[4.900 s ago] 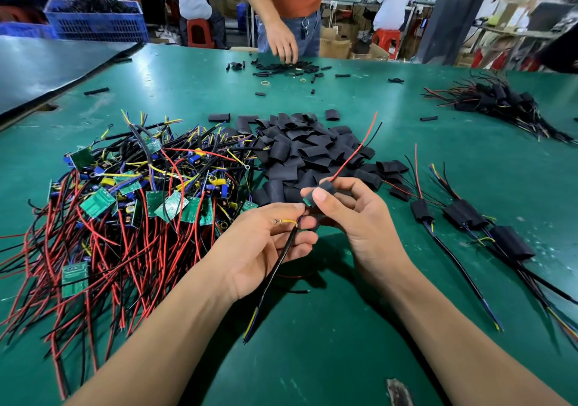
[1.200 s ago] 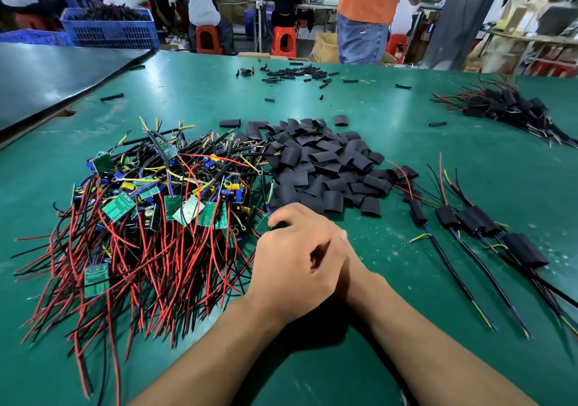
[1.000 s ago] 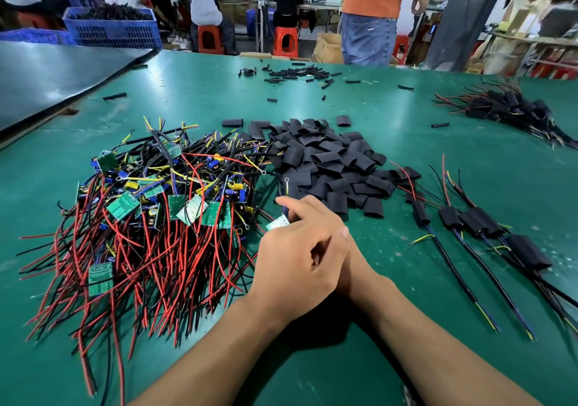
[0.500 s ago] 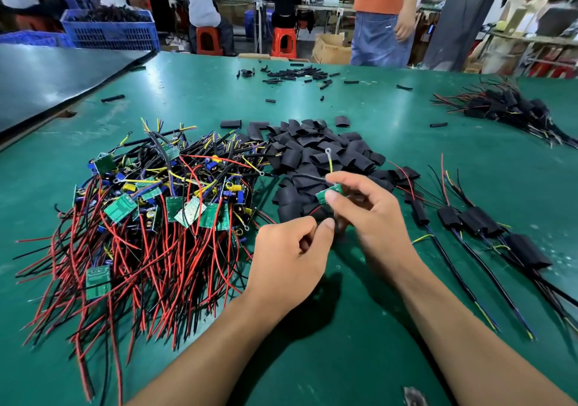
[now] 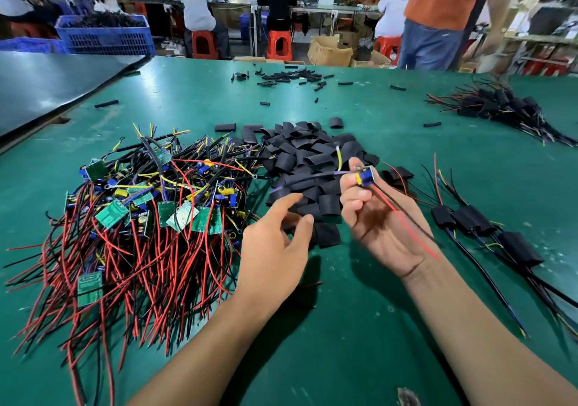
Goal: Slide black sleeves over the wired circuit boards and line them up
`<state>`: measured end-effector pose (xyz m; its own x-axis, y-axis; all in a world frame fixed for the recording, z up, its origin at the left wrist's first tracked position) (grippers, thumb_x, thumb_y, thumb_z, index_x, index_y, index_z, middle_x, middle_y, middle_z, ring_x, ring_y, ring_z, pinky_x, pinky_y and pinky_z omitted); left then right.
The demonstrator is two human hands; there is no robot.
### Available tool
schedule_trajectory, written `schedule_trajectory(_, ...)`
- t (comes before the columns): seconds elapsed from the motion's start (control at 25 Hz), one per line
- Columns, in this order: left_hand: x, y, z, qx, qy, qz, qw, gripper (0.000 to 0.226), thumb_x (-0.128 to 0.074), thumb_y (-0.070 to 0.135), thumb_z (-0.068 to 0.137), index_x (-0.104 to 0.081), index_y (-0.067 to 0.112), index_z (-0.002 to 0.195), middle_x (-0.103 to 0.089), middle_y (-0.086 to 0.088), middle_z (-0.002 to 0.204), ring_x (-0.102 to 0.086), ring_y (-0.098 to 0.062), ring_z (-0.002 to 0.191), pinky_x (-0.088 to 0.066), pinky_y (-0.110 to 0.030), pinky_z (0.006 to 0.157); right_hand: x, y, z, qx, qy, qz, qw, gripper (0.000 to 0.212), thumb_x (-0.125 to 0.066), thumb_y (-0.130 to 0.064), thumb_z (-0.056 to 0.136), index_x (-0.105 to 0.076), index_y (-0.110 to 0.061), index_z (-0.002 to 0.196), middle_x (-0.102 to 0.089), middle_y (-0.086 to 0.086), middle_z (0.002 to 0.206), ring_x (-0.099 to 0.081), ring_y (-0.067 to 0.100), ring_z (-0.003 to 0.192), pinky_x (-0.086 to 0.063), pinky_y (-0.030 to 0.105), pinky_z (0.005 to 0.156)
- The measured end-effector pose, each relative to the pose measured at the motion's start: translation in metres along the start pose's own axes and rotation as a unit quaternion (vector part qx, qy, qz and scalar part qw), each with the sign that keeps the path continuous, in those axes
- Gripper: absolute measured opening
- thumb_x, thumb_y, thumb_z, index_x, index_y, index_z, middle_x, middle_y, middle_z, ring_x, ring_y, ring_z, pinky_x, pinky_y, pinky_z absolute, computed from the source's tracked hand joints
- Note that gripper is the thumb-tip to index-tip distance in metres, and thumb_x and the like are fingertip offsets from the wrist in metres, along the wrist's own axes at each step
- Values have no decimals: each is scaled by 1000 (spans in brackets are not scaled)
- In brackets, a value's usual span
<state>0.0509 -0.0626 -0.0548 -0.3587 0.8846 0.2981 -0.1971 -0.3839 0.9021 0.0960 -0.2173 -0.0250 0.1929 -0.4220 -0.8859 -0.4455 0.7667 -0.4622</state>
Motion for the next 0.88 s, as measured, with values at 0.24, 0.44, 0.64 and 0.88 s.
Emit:
schedule_trajectory(0.24, -3, 13, -4, -8, -105, -152, 983, 23, -68, 35, 86, -68, 29, 108, -76, 6, 93, -72, -20, 82, -58, -41, 81, -5, 23, -6, -124, -60, -7, 990, 39, -84, 7, 70, -70, 5, 106, -58, 12, 87, -55, 12, 50, -53, 24, 51)
schedule_trajectory(0.44, -9, 17, -2, 12, -138, -232, 963, 21, -71, 33, 87, -74, 15, 97, -69, 12, 123, -64, 0, 108, -50, -22, 90, 0, 23, -8, -152, -42, -22, 987, 46, -86, 10, 64, -71, 4, 106, -61, 10, 81, -53, 11, 45, -50, 23, 44)
schedule_trajectory(0.64, -11, 17, 0, 53, -102, -303, 946, 22, -74, 36, 76, -80, 17, 84, -72, 13, 116, -66, -6, 108, -49, -16, 90, -4, 29, -15, -250, -65, 20, 966, 18, -65, 10, 86, -66, 15, 104, -67, 18, 82, -44, 11, 47, -42, 20, 50)
schedule_trajectory(0.88, -10, 29, 0, 5, -141, -320, 937, 21, -78, 34, 71, -81, 21, 88, -74, 4, 113, -66, -9, 110, -50, -23, 97, -4, 24, -9, -248, -67, 29, 966, 39, -77, 10, 76, -58, 7, 110, -24, -5, 64, -30, 1, 37, -42, 18, 30)
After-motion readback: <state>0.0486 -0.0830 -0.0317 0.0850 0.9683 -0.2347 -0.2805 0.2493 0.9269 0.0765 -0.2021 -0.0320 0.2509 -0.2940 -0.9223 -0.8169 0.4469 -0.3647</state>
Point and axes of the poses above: each hand's wrist, its own z-axis towards the middle knuckle, its own x-axis out of the back of the hand, y = z × x, the point moved 4 cm from there along z, towards the middle knuckle
